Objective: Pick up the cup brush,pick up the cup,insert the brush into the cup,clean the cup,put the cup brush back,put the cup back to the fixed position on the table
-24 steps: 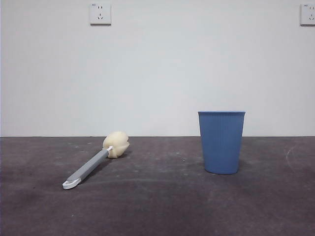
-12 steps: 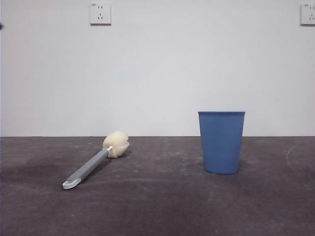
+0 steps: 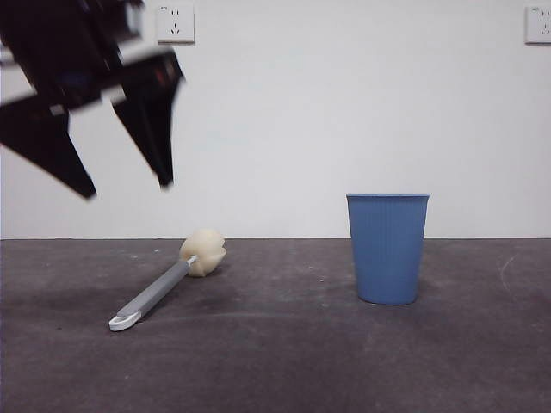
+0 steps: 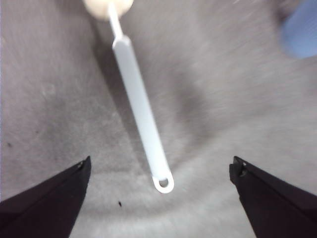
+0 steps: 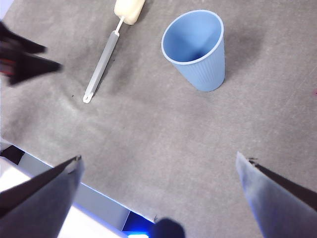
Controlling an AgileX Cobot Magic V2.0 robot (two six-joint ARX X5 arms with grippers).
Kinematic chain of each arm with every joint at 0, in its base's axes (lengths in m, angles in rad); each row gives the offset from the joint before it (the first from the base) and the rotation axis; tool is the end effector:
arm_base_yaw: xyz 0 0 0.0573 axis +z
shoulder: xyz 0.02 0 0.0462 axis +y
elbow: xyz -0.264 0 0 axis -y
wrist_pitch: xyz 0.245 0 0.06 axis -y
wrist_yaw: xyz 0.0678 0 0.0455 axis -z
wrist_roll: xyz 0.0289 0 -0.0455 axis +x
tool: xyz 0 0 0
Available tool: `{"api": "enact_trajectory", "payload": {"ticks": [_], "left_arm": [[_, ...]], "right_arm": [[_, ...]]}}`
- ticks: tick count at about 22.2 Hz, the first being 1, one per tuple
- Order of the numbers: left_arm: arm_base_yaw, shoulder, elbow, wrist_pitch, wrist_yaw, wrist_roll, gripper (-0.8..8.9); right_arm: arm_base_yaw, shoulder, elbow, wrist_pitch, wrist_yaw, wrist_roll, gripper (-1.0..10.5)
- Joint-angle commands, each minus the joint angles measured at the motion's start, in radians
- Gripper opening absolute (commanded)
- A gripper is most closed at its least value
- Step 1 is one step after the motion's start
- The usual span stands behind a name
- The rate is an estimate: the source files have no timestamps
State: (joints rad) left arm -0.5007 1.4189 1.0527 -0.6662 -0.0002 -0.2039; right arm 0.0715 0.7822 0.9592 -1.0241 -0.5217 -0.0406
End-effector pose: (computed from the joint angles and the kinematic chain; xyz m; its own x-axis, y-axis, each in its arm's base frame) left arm 0.2455 -0.1343 0.2497 0.4499 -0.2460 -0.8585 0.3175 0.9426 -0.1037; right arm 0.1235 0.0233 0.3222 0.5370 0.5381 -0.6497 -0.4211 0.8383 0.3463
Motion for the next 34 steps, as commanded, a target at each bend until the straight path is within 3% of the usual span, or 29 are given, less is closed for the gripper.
{"api": "enact_trajectory", "payload": {"ticks": [1,8,25,27,30,32,34], "left_arm": [[-0.014,0.082,-0.004,0.023,-0.024,-0.039,4.74],[-0.050,0.253,-0.004,0.098,-0.086,-0.113,4.72],[-0.074,0.307,-0.004,0.121,-0.131,-0.192,4.61],[-0.074,0.307,-0.005,0.117,-0.132,-0.193,3.76],[-0.074,0.307,-0.005,0.112,-0.130,-0.194,3.32],[-0.074,0.307,-0.005,0.101,-0.127,-0.193,2.08],[-0.074,0.307,-0.005,0.093,-0.126,-0.194,1.82]], "right_arm": [[0.001,-0.001,0.005,0.006,-0.002,0.007,5.7],[0.001,-0.001,0.005,0.005,-0.001,0.010,5.7],[0.001,-0.002,0.005,0.006,0.000,0.011,5.7],[0.001,-0.002,0.005,0.006,0.000,0.011,5.7],[0.001,-0.002,0.005,0.006,0.000,0.011,5.7],[0.001,-0.002,0.005,0.006,0.000,0.011,5.7],[0.001,-0.002,0.005,0.006,0.000,0.011,5.7]]}}
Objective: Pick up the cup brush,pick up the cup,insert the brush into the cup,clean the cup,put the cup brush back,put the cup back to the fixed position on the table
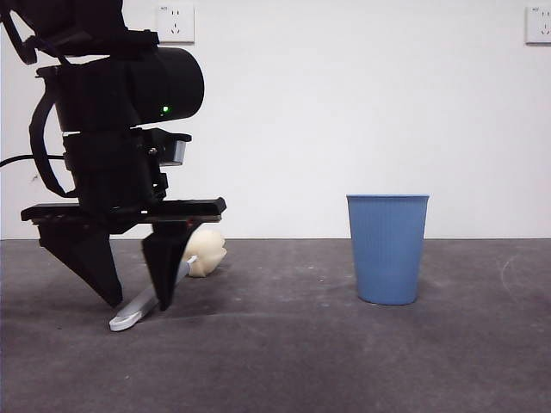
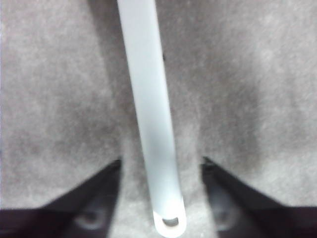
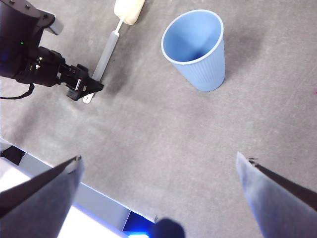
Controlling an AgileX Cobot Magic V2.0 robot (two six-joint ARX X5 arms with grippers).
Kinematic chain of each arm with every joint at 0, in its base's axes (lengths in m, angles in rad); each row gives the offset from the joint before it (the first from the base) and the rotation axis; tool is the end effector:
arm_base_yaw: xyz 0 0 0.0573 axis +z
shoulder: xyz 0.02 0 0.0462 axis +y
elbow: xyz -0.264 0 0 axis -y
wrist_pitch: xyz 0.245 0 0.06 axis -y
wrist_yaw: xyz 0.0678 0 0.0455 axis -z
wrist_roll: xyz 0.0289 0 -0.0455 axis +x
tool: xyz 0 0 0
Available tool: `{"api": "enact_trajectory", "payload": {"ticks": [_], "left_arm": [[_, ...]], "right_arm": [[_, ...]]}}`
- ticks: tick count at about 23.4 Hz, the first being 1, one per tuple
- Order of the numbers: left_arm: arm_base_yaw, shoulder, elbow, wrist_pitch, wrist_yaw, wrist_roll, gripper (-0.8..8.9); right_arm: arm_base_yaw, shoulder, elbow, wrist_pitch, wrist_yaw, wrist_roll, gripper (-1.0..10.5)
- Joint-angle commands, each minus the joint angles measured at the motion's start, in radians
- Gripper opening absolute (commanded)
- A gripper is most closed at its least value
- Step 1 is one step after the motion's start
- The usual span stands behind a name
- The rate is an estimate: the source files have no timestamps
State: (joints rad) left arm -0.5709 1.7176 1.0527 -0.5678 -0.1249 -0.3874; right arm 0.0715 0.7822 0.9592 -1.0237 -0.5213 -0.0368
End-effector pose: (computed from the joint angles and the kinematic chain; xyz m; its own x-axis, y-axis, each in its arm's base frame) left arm 0.2716 -0.1701 0.1697 0.3442 -0.0730 -0.9360 0.1644 0.9863 -0.0165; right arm 0.1235 0.0233 0.3222 0.5374 0.5378 -0.6496 -0.4182 0.8388 0.3484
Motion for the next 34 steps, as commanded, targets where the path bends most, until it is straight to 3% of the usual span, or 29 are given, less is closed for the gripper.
{"api": "enact_trajectory", "payload": {"ticks": [1,11,14,16,26,31,34], "left_arm": [[-0.004,0.008,-0.005,-0.006,0.003,-0.011,1.82],[-0.005,0.021,-0.005,-0.016,0.009,-0.036,1.81],[-0.005,0.021,-0.005,-0.017,0.009,-0.036,0.25],[-0.005,0.021,-0.005,-0.016,0.016,-0.036,-0.08],[0.005,-0.035,-0.004,-0.009,0.023,-0.024,-0.08],[0.026,-0.168,-0.004,-0.016,0.022,0.027,-0.08],[0.029,-0.251,-0.004,-0.064,0.022,0.113,-0.08]], "right_arm": [[0.001,-0.002,0.005,0.006,-0.001,0.007,5.7],[0.001,-0.002,0.005,0.006,-0.001,0.021,5.6],[0.001,-0.002,0.005,0.006,-0.001,0.021,5.6],[0.001,-0.002,0.005,0.006,-0.001,0.021,5.6],[0.001,0.012,0.005,0.003,-0.001,0.029,5.6],[0.001,0.037,0.005,0.008,-0.001,0.021,5.6],[0.005,0.053,0.002,0.059,-0.002,0.019,5.6]]}}
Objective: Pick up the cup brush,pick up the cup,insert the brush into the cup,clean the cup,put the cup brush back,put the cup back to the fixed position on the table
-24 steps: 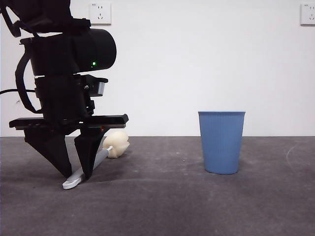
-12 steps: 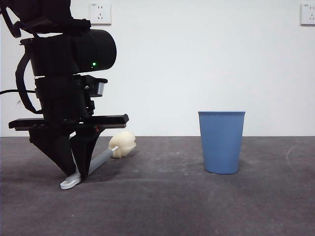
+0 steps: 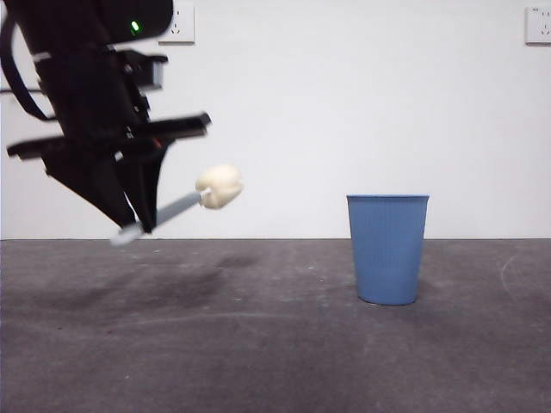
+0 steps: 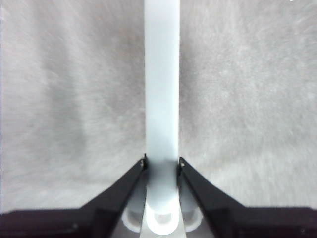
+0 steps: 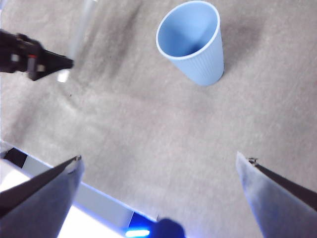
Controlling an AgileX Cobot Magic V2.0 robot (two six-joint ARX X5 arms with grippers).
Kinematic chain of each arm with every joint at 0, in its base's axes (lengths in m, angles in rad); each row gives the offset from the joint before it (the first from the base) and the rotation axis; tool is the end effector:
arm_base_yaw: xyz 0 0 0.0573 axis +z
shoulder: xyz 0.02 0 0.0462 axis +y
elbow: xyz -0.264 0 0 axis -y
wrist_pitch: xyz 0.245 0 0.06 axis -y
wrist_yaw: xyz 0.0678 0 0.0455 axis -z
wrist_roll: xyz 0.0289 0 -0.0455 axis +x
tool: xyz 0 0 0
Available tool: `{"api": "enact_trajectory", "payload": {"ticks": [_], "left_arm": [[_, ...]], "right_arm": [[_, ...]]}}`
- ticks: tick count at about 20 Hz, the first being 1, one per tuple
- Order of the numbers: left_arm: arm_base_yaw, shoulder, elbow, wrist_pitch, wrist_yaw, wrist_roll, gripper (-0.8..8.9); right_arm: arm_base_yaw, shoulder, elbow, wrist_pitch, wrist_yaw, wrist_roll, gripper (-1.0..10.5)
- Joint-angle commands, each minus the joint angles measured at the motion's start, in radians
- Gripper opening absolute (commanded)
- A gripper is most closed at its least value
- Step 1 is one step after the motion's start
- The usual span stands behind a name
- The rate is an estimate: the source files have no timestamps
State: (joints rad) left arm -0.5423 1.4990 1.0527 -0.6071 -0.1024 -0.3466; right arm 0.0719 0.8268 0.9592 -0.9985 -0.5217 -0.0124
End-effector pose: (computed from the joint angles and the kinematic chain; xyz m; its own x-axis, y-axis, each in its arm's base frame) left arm 0.2548 -0.1501 0.2313 0.4742 -0.1664 -0.8646 0.1893 0.9783 -0.0845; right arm 0.1349 0.0242 0.3188 0.5244 0.5374 -0.6605 -0.3937 0.8408 0.3716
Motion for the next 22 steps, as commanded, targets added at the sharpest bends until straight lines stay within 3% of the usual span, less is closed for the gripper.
{"api": "enact_trajectory", "payload": {"ticks": [1,6,11,15,22], "left_arm": [[0.001,-0.069,-0.004,-0.047,-0.001,0.098,-0.08],[0.001,-0.274,-0.004,-0.106,0.003,0.163,-0.08],[0.001,-0.438,-0.004,-0.212,0.006,0.194,-0.08],[0.001,-0.500,-0.004,-0.299,0.020,0.220,-0.08],[0.001,-0.525,-0.004,-0.360,0.033,0.248,-0.08]], "right_arm": [[0.013,0.015,-0.012,0.080,-0.004,-0.004,5.7],[0.051,0.046,-0.216,0.331,-0.003,-0.002,5.7],[0.100,0.100,-0.376,0.674,0.039,0.079,5.7],[0.140,0.217,-0.450,0.886,0.100,0.080,5.6],[0.202,0.474,-0.455,1.099,0.158,0.034,5.6]]}}
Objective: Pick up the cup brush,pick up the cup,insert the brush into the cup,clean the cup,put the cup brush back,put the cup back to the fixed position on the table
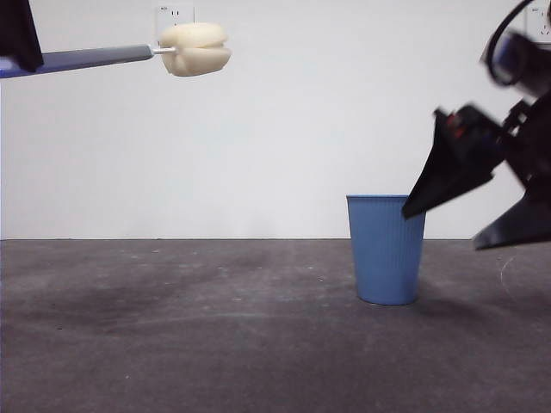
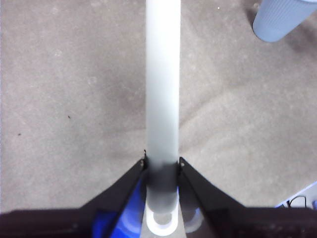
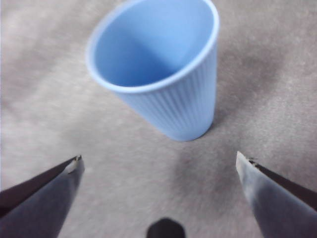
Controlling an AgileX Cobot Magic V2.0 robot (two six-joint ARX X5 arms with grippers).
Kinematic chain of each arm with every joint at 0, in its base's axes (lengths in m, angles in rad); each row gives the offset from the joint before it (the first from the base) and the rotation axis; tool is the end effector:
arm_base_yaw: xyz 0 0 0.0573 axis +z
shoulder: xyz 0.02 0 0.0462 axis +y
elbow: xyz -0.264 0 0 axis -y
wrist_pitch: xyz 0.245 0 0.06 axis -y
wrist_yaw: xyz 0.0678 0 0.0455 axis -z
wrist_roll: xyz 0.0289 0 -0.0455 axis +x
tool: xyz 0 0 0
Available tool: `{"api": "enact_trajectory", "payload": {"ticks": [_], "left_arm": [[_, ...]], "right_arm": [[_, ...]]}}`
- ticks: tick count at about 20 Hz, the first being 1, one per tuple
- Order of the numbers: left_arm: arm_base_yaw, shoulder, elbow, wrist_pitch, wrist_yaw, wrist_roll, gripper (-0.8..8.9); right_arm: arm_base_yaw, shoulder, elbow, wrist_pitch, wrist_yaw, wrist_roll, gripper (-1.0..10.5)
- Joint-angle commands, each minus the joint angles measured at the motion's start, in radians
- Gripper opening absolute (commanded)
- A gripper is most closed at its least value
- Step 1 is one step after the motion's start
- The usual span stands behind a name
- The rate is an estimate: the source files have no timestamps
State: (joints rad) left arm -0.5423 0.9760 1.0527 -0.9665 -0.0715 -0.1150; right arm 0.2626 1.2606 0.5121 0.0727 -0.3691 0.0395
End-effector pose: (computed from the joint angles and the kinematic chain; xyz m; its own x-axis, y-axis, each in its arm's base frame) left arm 0.1489 -0.0873 0.3257 0.5747 -0.2629 -0.7750 0.3968 0.9178 -0.0171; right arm 0.2230 0.0707 0.1729 0.6091 0.5373 -0.5834 -0.4897 0.8334 0.2563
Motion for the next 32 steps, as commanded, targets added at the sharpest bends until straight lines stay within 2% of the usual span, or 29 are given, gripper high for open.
{"api": "enact_trajectory", "payload": {"ticks": [1,6,8,17,22,28,29,32], "left_arm": [[0.001,-0.002,-0.004,0.000,0.002,0.024,-0.08],[0.001,-0.002,-0.004,0.000,0.002,0.034,-0.08],[0.001,-0.002,-0.004,0.000,0.002,0.033,-0.08],[0.001,-0.002,-0.004,-0.002,0.002,0.023,-0.08],[0.001,-0.002,-0.004,0.000,0.002,0.009,-0.08],[0.001,-0.002,-0.004,0.000,0.001,0.003,-0.08],[0.001,-0.002,-0.004,0.000,0.001,0.003,-0.08],[0.001,-0.002,-0.004,0.000,0.000,0.003,-0.08]], "right_arm": [[0.021,0.075,-0.008,0.054,0.006,-0.027,5.6],[0.054,0.183,-0.008,0.223,0.048,-0.046,5.6],[0.064,0.217,-0.008,0.287,0.091,-0.048,5.6],[0.072,0.412,-0.008,0.583,0.090,-0.036,5.6],[0.073,0.492,-0.008,0.696,0.089,-0.028,5.3],[0.077,0.568,-0.008,0.833,0.118,0.017,5.3],[0.079,0.568,-0.008,0.834,0.137,0.017,5.1],[0.080,0.568,-0.008,0.834,0.137,0.016,3.3]]}}
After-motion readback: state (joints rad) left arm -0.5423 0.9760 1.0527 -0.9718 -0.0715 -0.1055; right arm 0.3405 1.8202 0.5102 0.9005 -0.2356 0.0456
